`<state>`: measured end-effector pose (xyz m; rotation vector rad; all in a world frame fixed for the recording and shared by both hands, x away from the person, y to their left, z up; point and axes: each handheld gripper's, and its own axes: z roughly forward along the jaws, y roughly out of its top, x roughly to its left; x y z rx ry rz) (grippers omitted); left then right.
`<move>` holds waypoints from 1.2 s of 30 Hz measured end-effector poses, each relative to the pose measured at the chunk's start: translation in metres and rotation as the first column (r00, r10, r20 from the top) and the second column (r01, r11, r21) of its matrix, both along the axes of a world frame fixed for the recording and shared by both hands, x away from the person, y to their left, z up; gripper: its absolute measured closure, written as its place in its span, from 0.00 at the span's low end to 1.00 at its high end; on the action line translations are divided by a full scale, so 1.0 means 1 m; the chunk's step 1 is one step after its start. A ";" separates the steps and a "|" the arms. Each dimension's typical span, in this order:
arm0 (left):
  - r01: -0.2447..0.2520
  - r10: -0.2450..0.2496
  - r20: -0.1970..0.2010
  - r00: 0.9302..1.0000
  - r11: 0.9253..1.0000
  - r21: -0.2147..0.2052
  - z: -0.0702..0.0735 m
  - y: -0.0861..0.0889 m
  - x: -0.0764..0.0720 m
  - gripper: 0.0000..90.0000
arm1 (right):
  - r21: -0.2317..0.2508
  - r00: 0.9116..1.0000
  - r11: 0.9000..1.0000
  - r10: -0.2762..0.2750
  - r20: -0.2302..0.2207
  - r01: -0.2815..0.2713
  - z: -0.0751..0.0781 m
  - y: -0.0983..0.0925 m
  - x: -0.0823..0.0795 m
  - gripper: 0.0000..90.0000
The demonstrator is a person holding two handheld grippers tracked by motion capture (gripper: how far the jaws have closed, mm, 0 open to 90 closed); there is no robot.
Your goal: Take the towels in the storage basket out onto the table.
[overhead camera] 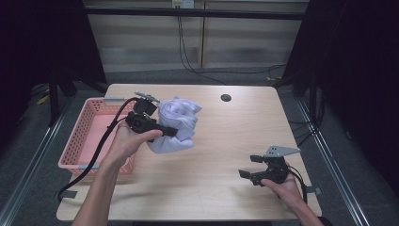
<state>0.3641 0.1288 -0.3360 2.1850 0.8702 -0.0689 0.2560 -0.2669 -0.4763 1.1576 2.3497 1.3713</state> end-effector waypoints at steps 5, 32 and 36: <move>0.017 -0.017 -0.001 1.000 1.000 0.000 -0.010 -0.021 -0.001 0.56 | 0.000 1.000 1.000 0.000 0.002 0.000 0.000 -0.001 0.000 0.18; 0.087 -0.082 -0.067 0.994 0.994 0.063 -0.117 -0.077 -0.007 0.51 | 0.000 1.000 1.000 0.008 -0.001 -0.008 0.000 0.000 0.000 0.20; 0.084 -0.083 -0.021 0.996 0.994 0.071 -0.125 -0.081 -0.014 0.46 | -0.003 1.000 1.000 0.010 -0.005 -0.010 0.000 0.001 0.000 0.21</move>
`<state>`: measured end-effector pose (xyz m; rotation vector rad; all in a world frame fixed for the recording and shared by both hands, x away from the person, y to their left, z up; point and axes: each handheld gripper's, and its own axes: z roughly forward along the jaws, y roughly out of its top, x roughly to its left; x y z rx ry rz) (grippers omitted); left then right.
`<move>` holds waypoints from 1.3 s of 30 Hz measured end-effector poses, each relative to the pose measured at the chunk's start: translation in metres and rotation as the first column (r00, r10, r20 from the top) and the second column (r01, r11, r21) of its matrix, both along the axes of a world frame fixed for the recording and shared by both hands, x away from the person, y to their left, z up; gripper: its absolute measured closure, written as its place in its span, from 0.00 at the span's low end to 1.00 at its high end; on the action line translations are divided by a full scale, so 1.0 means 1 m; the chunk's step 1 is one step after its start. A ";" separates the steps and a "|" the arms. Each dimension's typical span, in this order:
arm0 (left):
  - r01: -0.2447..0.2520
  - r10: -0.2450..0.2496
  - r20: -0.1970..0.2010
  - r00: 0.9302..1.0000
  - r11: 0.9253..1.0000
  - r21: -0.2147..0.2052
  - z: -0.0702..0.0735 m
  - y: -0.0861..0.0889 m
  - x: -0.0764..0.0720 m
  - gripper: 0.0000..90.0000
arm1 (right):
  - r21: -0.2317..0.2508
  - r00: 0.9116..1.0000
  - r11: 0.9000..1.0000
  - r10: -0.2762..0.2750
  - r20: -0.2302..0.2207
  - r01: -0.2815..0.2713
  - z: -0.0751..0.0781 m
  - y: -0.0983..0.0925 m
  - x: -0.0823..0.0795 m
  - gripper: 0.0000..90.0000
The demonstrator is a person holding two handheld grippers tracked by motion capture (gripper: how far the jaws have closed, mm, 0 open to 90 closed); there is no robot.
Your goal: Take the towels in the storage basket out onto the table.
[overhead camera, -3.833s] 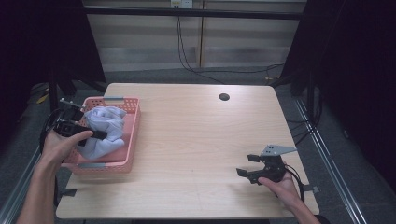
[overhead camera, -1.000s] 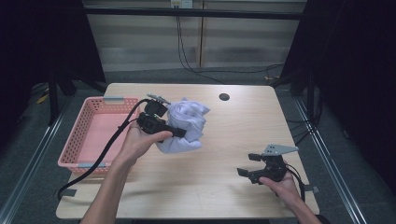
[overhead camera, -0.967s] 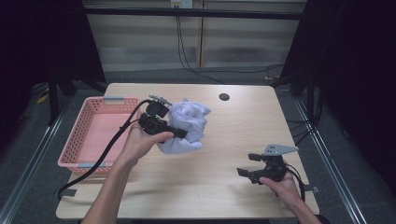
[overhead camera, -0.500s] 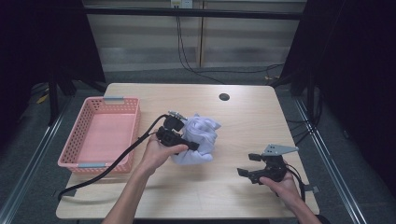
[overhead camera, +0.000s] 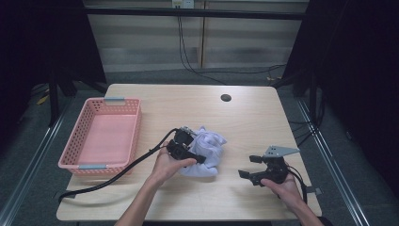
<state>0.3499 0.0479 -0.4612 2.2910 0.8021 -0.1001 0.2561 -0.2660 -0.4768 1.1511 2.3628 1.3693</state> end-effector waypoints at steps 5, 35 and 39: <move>0.026 -0.025 0.033 0.999 1.000 -0.017 -0.001 0.001 -0.002 0.28 | 0.051 1.000 0.999 0.006 -0.017 -0.005 0.003 0.004 0.000 0.22; -0.017 0.031 0.085 0.996 0.986 -0.164 0.041 0.088 -0.094 0.47 | -0.008 0.987 0.987 0.162 -0.001 -0.162 0.012 0.090 0.048 0.89; -0.035 0.050 0.075 0.996 0.981 -0.193 0.036 0.087 -0.095 0.51 | -0.006 0.983 0.983 0.183 -0.011 -0.183 0.011 0.087 0.043 0.91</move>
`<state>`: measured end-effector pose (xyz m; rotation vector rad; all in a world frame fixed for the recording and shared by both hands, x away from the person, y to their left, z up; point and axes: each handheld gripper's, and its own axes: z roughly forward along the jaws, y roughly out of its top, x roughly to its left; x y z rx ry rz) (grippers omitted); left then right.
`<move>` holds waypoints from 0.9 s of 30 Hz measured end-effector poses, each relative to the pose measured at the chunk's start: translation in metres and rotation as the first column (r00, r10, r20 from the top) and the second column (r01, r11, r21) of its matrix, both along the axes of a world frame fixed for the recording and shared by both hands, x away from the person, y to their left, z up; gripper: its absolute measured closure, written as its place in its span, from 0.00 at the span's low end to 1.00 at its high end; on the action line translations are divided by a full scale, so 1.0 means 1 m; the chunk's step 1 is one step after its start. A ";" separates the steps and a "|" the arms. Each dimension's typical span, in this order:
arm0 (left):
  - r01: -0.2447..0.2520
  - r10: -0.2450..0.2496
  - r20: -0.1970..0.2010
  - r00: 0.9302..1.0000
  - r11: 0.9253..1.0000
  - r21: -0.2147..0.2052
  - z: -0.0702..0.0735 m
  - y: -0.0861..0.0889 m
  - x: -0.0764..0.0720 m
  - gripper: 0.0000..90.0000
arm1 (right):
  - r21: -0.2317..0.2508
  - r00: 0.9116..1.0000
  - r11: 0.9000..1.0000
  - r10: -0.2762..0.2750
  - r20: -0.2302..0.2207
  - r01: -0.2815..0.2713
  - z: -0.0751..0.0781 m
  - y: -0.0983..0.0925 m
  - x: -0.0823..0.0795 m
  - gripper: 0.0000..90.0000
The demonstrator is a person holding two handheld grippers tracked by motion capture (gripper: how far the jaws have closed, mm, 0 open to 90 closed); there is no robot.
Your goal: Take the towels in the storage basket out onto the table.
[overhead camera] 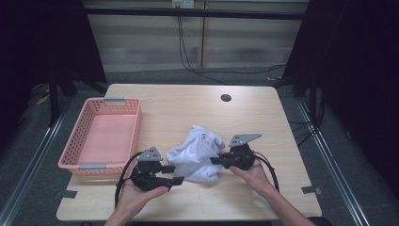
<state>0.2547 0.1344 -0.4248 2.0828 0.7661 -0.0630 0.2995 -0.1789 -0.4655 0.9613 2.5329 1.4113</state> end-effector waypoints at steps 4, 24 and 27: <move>0.025 -0.026 0.016 1.000 0.999 0.039 -0.018 -0.015 0.002 0.54 | -0.018 0.999 1.000 0.021 -0.029 -0.021 -0.009 0.000 -0.004 0.91; 0.006 -0.011 0.047 0.999 0.993 0.119 -0.055 -0.036 0.051 0.90 | 0.155 0.995 0.983 0.095 0.008 -0.096 0.017 -0.009 -0.013 0.83; 0.006 -0.011 0.041 0.999 0.993 0.117 -0.055 -0.036 0.050 0.90 | 0.162 0.999 0.986 0.043 0.018 -0.045 0.018 -0.009 -0.003 0.84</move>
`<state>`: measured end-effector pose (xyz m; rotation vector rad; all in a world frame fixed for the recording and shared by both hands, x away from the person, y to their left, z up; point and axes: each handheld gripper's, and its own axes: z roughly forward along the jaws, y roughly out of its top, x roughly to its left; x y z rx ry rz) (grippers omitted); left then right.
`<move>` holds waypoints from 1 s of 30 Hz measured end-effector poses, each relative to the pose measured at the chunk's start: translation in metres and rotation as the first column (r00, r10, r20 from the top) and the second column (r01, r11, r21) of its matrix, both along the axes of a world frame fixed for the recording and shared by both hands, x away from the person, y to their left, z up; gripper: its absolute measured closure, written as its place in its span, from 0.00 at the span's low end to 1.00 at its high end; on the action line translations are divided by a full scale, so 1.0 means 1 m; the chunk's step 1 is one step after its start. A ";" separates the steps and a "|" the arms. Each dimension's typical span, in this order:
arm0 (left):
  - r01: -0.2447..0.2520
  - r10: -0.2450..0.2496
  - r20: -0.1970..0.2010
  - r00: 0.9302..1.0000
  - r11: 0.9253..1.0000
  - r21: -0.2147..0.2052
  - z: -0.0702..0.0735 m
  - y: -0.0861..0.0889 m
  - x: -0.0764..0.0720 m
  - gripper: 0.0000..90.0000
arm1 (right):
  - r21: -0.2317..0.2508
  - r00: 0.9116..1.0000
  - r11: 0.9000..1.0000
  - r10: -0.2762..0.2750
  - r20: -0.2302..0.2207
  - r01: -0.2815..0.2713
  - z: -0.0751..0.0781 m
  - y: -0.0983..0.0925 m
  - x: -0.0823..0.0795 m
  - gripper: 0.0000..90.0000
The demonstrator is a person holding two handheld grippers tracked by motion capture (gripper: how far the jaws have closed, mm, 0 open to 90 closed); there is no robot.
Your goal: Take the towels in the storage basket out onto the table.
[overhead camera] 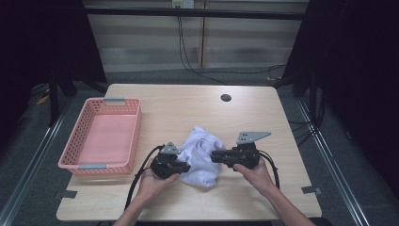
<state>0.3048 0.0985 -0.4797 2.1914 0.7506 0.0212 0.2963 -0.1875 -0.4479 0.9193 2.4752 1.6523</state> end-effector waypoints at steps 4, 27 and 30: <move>0.001 -0.001 -0.007 1.000 1.000 -0.007 0.000 0.001 0.000 0.90 | -0.058 0.999 0.998 -0.033 0.002 0.033 -0.010 0.008 0.007 0.64; 0.049 -0.044 0.030 0.999 0.980 -0.191 0.025 -0.015 0.006 0.80 | -0.072 1.000 0.997 0.000 -0.005 -0.001 -0.013 0.024 0.004 0.91; 0.040 -0.036 0.020 0.999 0.969 -0.243 0.028 -0.008 0.008 0.89 | -0.052 1.000 0.999 -0.012 -0.014 0.011 -0.012 0.021 0.005 0.91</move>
